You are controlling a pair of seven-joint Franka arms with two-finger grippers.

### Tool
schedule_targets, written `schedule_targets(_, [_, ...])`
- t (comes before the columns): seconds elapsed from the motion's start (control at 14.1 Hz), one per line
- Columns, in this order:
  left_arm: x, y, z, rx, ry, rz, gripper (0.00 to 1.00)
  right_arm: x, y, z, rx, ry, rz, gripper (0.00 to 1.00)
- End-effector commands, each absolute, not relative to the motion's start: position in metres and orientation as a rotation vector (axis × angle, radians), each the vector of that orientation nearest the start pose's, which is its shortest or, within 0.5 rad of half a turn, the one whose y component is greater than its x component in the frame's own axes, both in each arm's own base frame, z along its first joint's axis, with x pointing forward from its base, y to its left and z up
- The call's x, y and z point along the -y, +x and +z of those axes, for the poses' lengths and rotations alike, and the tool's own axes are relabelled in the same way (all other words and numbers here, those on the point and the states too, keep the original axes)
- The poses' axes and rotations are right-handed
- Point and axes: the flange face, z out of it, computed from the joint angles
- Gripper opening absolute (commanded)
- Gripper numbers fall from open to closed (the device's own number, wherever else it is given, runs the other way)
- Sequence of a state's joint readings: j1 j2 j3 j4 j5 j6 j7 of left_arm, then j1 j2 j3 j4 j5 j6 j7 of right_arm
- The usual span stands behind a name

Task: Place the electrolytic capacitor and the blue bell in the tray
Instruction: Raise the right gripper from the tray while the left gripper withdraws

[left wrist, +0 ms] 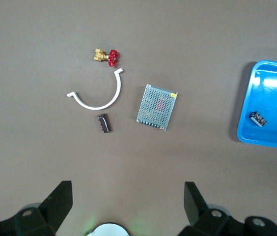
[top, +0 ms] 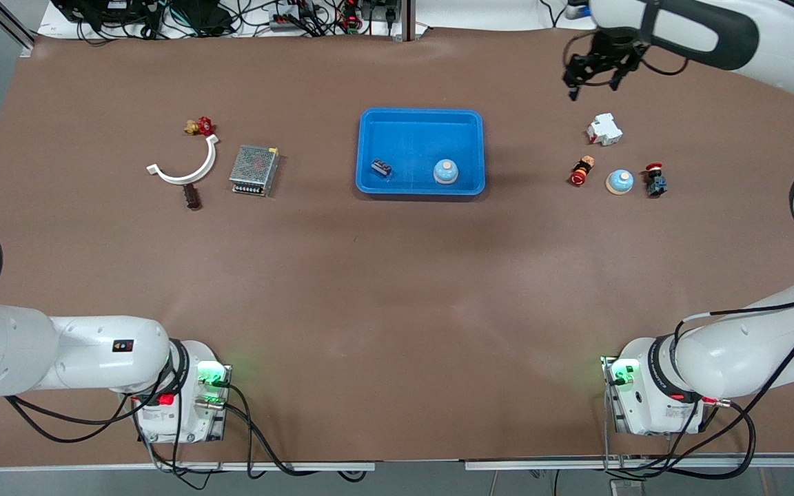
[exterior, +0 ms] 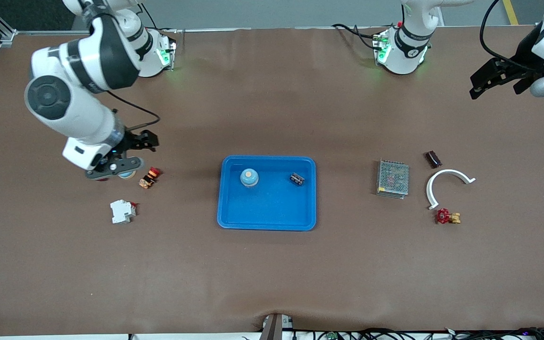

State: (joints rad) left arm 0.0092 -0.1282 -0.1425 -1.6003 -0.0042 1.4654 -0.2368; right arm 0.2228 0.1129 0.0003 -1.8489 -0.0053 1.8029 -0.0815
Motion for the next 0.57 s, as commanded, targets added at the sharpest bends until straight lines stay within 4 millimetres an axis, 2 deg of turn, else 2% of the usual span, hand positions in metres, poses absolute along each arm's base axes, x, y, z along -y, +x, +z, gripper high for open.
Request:
schedule_targets(0.0, [0.074,0.492,0.672,0.161,-3.093,0.002,1.00,-0.062,0.554,0.438,0.575,-3.069,0.268,1.00])
schedule_targets(0.07, [0.074,0.492,0.672,0.151,-3.094,0.002,1.00,-0.050,0.552,0.432,0.572,-3.064,0.282,1.00])
schedule_targets(0.28, [0.074,0.494,0.673,0.144,-3.095,0.000,1.00,-0.039,0.543,0.401,0.556,-3.072,0.254,1.00])
schedule_targets(0.49, [0.074,0.497,0.677,0.141,-3.097,-0.017,1.00,-0.003,0.538,0.368,0.600,-3.063,0.183,1.00])
